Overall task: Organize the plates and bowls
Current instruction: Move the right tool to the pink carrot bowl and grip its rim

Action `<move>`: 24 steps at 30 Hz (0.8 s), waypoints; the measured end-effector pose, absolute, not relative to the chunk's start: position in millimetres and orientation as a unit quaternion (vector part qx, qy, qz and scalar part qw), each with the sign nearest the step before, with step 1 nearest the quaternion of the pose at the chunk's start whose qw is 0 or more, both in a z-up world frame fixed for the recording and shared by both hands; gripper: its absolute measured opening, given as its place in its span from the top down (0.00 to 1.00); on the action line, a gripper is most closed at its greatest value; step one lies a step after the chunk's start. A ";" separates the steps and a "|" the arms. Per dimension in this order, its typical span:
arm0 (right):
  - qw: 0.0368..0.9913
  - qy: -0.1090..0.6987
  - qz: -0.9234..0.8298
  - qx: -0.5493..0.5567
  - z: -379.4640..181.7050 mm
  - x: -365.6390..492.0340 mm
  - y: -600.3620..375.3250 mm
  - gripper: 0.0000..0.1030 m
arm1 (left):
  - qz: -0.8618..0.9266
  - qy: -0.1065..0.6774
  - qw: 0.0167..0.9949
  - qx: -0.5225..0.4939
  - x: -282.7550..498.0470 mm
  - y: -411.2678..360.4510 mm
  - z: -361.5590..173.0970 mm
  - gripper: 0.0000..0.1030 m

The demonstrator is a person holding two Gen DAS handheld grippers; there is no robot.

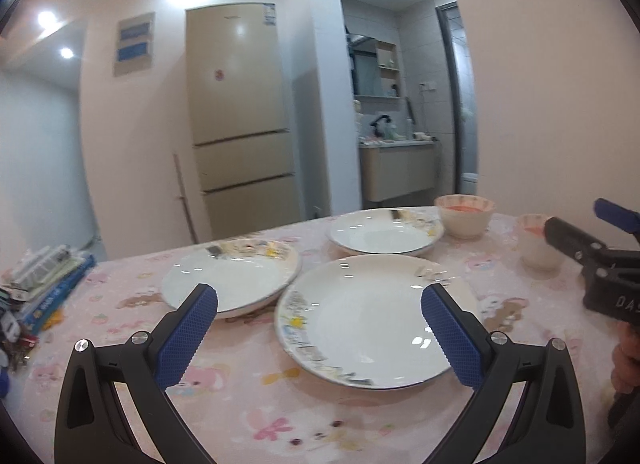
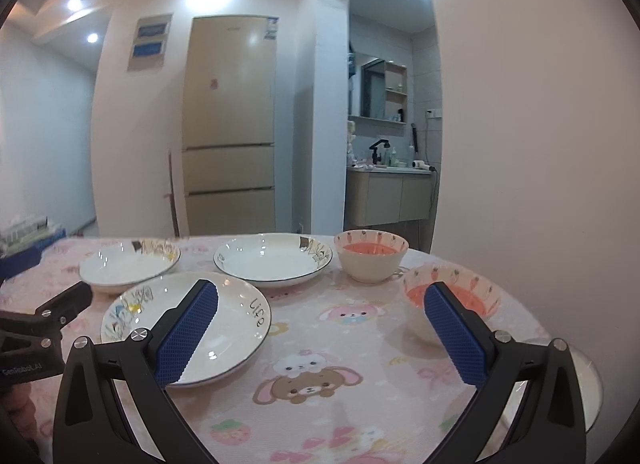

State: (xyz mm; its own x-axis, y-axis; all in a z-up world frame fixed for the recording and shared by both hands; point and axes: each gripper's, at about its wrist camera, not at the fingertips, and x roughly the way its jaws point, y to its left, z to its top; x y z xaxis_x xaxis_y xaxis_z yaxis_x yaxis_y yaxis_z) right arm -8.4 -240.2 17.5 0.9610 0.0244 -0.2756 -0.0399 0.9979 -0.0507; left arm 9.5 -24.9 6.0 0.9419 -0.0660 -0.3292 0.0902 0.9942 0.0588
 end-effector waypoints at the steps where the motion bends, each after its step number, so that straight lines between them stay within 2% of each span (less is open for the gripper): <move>1: 0.990 0.138 0.016 -0.025 23.9 -10.4 -245.7 0.00 | -0.054 0.167 0.984 0.016 11.0 -26.4 12.4 0.00; 6: 0.990 0.143 0.013 0.007 57.6 -24.7 -289.9 0.00 | -0.087 0.171 0.981 -0.009 22.2 -54.0 42.5 0.00; 13: 0.988 0.129 -0.083 -0.005 84.5 -56.1 -362.7 0.00 | -0.150 0.197 0.969 -0.023 28.4 -115.9 66.3 0.00; 19: 0.981 0.148 -0.107 0.063 74.5 -75.4 -428.1 0.00 | -0.177 0.239 0.953 -0.049 36.7 -156.1 62.3 0.00; 24: 0.980 0.153 -0.122 0.047 67.3 -77.8 -450.5 0.04 | -0.190 0.245 0.951 -0.009 32.5 -192.3 63.7 0.00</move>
State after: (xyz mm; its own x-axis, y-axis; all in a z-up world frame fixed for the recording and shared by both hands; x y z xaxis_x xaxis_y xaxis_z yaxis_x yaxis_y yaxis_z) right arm -77.8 -450.5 67.3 0.9236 -0.2247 -0.3105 0.2533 0.9658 0.0548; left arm 32.5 -192.3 63.7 0.8079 -0.3658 -0.4620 0.3573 0.9276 -0.1096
